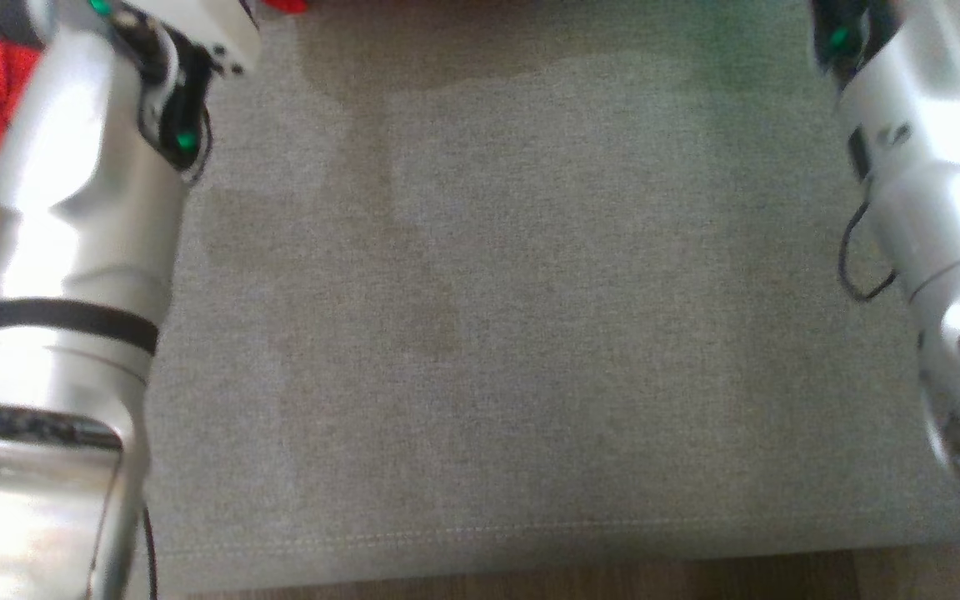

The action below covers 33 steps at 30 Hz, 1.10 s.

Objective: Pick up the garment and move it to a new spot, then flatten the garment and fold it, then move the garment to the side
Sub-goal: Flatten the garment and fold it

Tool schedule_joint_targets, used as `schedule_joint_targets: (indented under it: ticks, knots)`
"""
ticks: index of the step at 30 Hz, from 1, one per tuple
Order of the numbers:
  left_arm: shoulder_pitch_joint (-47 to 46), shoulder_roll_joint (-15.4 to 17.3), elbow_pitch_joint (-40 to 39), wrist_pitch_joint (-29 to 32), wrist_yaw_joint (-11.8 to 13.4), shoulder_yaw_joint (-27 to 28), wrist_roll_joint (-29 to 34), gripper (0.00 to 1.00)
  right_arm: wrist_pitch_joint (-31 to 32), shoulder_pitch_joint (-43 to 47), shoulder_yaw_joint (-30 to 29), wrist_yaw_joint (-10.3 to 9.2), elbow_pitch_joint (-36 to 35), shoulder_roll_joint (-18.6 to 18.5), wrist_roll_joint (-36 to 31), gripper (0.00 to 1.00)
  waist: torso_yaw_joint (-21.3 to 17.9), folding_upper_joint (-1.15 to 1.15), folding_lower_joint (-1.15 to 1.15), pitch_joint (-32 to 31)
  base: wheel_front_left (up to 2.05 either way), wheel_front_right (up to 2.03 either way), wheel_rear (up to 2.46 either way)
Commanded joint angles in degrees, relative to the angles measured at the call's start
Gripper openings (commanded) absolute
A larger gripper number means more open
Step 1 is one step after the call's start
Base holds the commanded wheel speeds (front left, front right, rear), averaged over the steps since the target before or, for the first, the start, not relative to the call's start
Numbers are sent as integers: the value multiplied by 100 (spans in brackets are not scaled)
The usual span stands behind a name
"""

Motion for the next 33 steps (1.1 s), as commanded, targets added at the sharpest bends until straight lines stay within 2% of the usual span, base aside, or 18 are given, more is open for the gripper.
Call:
schedule_joint_targets:
  ticks: [1, 8, 16, 23, 27, 32, 33]
  knots:
    - [9, 173, -149, -29, -24, 177, -52, 0, -67, 85, 31, -4, -158, 177, 139, 0, 3, 0, 0, -26, 0, 0, 0]
    - [1094, 9, -550, -29, -34, 632, -251, 0, -132, 1369, 356, -4, -479, -62, 556, 0, 50, 0, 0, -282, 0, 0, 0]
    - [2891, -148, -1638, -29, -36, 966, -63, 0, -138, 3530, 136, -4, -1732, -357, 710, 0, 36, 0, 0, -1001, 0, 0, 0]
    - [4263, -177, -2648, -29, -37, 1106, 3, 0, -45, 5630, -426, -4, -3323, -394, 529, 0, -45, 0, 0, -1472, 0, 0, 0]
    - [5021, -162, -3254, -29, -18, 1217, 20, 0, 478, 6781, -931, -4, -4523, -253, 211, 0, -104, 0, 0, -1675, 0, 0, 0]
    - [5818, -104, -3887, 27, 93, 1277, -13, 0, 1477, 8186, -1527, -4, -6290, 95, -251, 0, -128, 0, 0, -1872, 0, 0, 0]
    - [5818, -104, -3887, 27, 93, 1277, -13, 0, 1477, 8186, -1527, -4, -6290, 95, -251, 0, -128, 0, 0, -1872, 0, 0, 0]
